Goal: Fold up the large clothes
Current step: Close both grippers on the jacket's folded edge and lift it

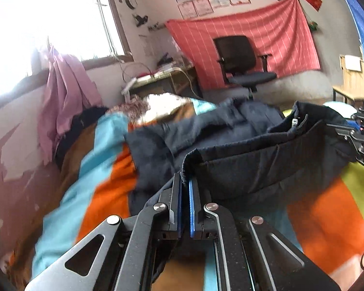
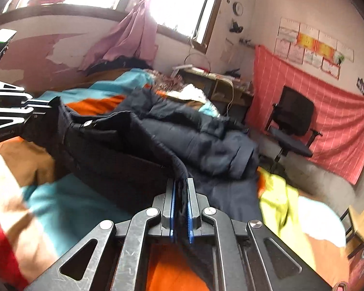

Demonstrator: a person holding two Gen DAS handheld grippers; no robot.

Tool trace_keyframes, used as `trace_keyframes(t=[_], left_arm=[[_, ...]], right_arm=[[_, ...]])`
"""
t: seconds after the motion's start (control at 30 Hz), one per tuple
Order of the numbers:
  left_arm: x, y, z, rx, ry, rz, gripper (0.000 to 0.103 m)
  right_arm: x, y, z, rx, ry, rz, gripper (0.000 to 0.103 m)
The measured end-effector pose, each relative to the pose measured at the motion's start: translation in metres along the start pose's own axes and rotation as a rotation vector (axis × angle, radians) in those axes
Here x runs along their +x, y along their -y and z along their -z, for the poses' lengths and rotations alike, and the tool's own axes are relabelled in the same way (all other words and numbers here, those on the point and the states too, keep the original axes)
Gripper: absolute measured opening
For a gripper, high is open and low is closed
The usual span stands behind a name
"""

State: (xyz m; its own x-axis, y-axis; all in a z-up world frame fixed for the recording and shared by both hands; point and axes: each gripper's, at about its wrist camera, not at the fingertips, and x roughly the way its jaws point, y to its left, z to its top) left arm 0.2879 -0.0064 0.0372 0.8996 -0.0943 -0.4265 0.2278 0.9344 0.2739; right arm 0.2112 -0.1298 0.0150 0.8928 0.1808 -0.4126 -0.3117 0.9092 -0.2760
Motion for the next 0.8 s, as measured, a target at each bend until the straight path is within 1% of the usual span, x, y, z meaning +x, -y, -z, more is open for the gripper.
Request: trace_keyframes(t=[0.07,0.2,0.4,0.57,0.67,0.8], left_arm=[[0.017,-0.012,-0.023,-0.007,0.022,-0.007,0.003],[0.050,-0.032,-0.057,-0.033,0.039,-0.024,0.003],[0.110,-0.055,-0.089,-0.076,0.058,-0.047,0.002],[0.159,-0.072,-0.098,-0.125,0.043,-0.051,0.002],[0.182,-0.078,-0.100,-0.138,0.031,-0.064,0.002],[0.215,-0.084,-0.098,-0.168,0.004,-0.083,0.002]], right_arm=[[0.013,0.012,-0.023,-0.007,0.016,0.012,0.007],[0.043,0.033,-0.061,-0.045,0.031,0.035,0.006],[0.104,0.057,-0.113,-0.123,0.025,0.073,0.006],[0.164,0.077,-0.141,-0.126,-0.005,0.088,0.006],[0.195,0.087,-0.151,-0.127,-0.021,0.095,0.006],[0.232,0.089,-0.158,-0.157,-0.044,0.115,0.006]])
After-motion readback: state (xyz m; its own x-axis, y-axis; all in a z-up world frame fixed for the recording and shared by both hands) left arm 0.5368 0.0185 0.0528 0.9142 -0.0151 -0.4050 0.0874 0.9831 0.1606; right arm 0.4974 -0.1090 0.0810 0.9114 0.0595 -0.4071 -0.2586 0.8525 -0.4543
